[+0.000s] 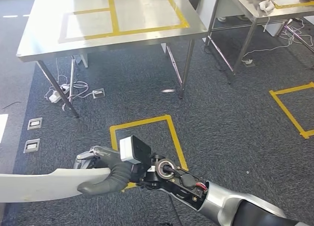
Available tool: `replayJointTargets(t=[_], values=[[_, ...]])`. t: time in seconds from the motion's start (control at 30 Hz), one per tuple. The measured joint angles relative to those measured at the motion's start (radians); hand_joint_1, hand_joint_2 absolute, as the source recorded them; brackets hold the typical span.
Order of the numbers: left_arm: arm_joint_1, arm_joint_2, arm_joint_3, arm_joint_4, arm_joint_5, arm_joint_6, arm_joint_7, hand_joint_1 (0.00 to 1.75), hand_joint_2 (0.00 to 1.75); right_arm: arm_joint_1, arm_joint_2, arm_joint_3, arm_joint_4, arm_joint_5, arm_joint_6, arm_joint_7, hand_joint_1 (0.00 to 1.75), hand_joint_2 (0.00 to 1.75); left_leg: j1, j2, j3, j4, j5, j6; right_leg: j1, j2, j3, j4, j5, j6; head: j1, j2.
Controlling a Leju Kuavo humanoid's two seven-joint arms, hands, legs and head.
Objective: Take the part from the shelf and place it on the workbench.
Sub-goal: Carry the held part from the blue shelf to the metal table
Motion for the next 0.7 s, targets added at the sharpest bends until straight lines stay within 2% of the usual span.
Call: replayJointTargets(t=[0.03, 0.1, 0.13, 0.17, 0.2, 0.23, 0.27, 0.3, 0.33, 0.37, 0.4, 0.43, 0.47, 0.5, 0.53, 0.57, 0.6, 0.7], values=[[0.0, -0.001, -0.002, 0.0, 0.0, 0.0, -0.001, 0.0, 1.75, -0.001, 0.0, 0.0, 0.0, 0.0, 0.0, -0.001, 1.75, 1.75, -0.002, 0.006, 0.007, 0.004, -0.009, -0.004, 0.006, -0.02, 0.027, -0.063, 0.03, -0.005, 0.0, 0.0], [0.0, -0.001, -0.004, 0.0, 0.001, -0.001, -0.003, 0.0, 1.75, -0.004, 0.0, 0.0, 0.0, 0.001, 0.0, -0.003, 1.75, 1.75, -0.007, 0.018, 0.013, 0.012, -0.023, -0.013, 0.017, -0.049, 0.065, -0.141, 0.046, -0.02, 0.001, 0.0], [0.0, -0.001, -0.005, 0.0, 0.002, -0.001, -0.003, 0.0, 1.75, -0.005, -0.001, 0.0, 0.0, 0.002, -0.001, -0.004, 1.75, 1.75, -0.009, 0.028, 0.013, 0.013, -0.025, -0.018, 0.021, -0.048, 0.067, -0.145, 0.041, -0.027, -0.001, 0.0], [-0.001, -0.001, -0.005, 0.0, 0.002, -0.001, -0.003, 0.0, 1.75, -0.006, -0.001, 0.0, 0.0, 0.005, -0.003, -0.005, 1.75, 1.75, -0.01, 0.039, 0.014, 0.014, -0.029, -0.023, 0.019, -0.036, 0.071, -0.15, 0.039, -0.032, -0.001, 0.0], [-0.002, 0.0, -0.005, 0.0, 0.003, -0.001, -0.003, 0.0, 1.75, -0.006, -0.001, 0.0, 0.0, 0.009, -0.005, -0.006, 1.75, 1.75, -0.009, 0.042, 0.017, 0.016, -0.035, -0.028, 0.017, -0.024, 0.074, -0.153, 0.04, -0.036, -0.002, 0.0], [-0.003, 0.001, -0.006, 0.0, 0.004, 0.0, -0.003, 0.0, 1.75, -0.007, -0.001, 0.0, -0.001, 0.013, -0.007, -0.007, 1.75, 1.75, -0.007, 0.034, 0.013, 0.032, -0.046, -0.033, 0.013, -0.016, 0.079, -0.159, 0.04, -0.04, -0.005, 0.0], [-0.004, 0.001, -0.006, 0.0, 0.004, 0.0, -0.003, 0.0, 1.75, -0.009, 0.0, 0.0, -0.001, 0.017, -0.009, -0.007, 1.75, 1.75, -0.005, 0.019, -0.004, 0.07, -0.066, -0.039, 0.009, -0.008, 0.085, -0.164, 0.041, -0.044, -0.008, 0.0], [-0.004, 0.002, -0.006, 0.0, 0.005, 0.0, -0.003, 0.0, 1.75, -0.01, 0.0, 0.001, -0.001, 0.022, -0.011, -0.008, 1.75, 1.75, -0.002, -0.001, -0.036, 0.129, -0.092, -0.043, 0.007, -0.003, 0.089, -0.167, 0.04, -0.047, -0.013, 0.0], [-0.004, 0.002, -0.006, 0.0, 0.006, 0.001, -0.003, 0.0, 1.75, -0.011, 0.0, 0.001, -0.001, 0.026, -0.014, -0.007, 1.75, 1.75, 0.001, -0.014, -0.08, 0.202, -0.117, -0.047, 0.006, 0.002, 0.091, -0.168, 0.038, -0.049, -0.017, 0.0], [-0.004, 0.002, -0.006, 0.0, 0.007, 0.001, -0.003, 0.0, 1.75, -0.01, 0.0, 0.002, -0.001, 0.031, -0.017, -0.007, 1.75, 1.75, 0.003, -0.02, -0.125, 0.268, -0.134, -0.05, 0.005, 0.007, 0.092, -0.168, 0.035, -0.051, -0.019, 0.0], [-0.003, 0.002, -0.006, 0.0, 0.008, 0.002, -0.003, 0.0, 1.75, -0.009, 0.0, 0.002, -0.001, 0.035, -0.019, -0.006, 1.75, 1.75, 0.006, -0.021, -0.157, 0.306, -0.133, -0.053, 0.005, 0.012, 0.096, -0.168, 0.031, -0.052, -0.02, 0.0], [-0.002, 0.002, -0.006, 0.0, 0.008, 0.002, -0.003, 0.0, 1.75, -0.008, 0.0, 0.002, -0.001, 0.037, -0.021, -0.006, 1.75, 1.75, 0.009, -0.022, -0.171, 0.306, -0.112, -0.055, 0.004, 0.017, 0.101, -0.168, 0.027, -0.051, -0.02, 0.0], [0.0, 0.003, -0.006, 0.0, 0.009, 0.002, -0.003, 0.0, 1.75, -0.007, 0.0, 0.002, -0.001, 0.037, -0.022, -0.006, 1.75, 1.75, 0.012, -0.022, -0.163, 0.265, -0.071, -0.057, 0.003, 0.022, 0.108, -0.167, 0.022, -0.048, -0.02, 0.0], [0.001, 0.004, -0.006, 0.0, 0.009, 0.003, -0.003, 0.0, 1.75, -0.007, 0.0, 0.002, -0.001, 0.038, -0.022, -0.006, 1.75, 1.75, 0.014, -0.022, -0.14, 0.194, -0.021, -0.058, 0.001, 0.026, 0.115, -0.166, 0.015, -0.044, -0.021, 0.0], [0.001, 0.004, -0.006, 0.0, 0.009, 0.003, -0.003, 0.0, 1.75, -0.007, 0.0, 0.002, -0.001, 0.038, -0.022, -0.006, 1.75, 1.75, 0.015, -0.023, -0.113, 0.125, 0.015, -0.059, 0.002, 0.029, 0.121, -0.164, 0.009, -0.038, -0.023, 0.0], [0.0, 0.005, -0.006, 0.0, 0.009, 0.003, -0.003, 0.0, 1.75, -0.008, 0.0, 0.002, -0.001, 0.038, -0.022, -0.006, 1.75, 1.75, 0.014, -0.025, -0.092, 0.071, 0.037, -0.057, 0.002, 0.031, 0.124, -0.163, 0.003, -0.032, -0.025, 0.0], [-0.001, 0.005, -0.006, 0.0, 0.009, 0.003, -0.003, 0.0, 1.75, -0.008, 0.0, 0.002, -0.001, 0.038, -0.022, -0.006, 1.75, 1.75, 0.013, -0.027, -0.08, 0.041, 0.044, -0.053, 0.003, 0.032, 0.125, -0.162, -0.002, -0.026, -0.025, 0.0], [-0.003, 0.004, -0.006, 0.0, 0.008, 0.003, -0.003, 0.0, 1.75, -0.009, 0.0, 0.002, -0.002, 0.039, -0.022, -0.006, 1.75, 1.75, 0.009, -0.03, -0.074, 0.033, 0.033, -0.032, 0.002, 0.033, 0.126, -0.162, -0.011, -0.009, -0.024, 0.0]])
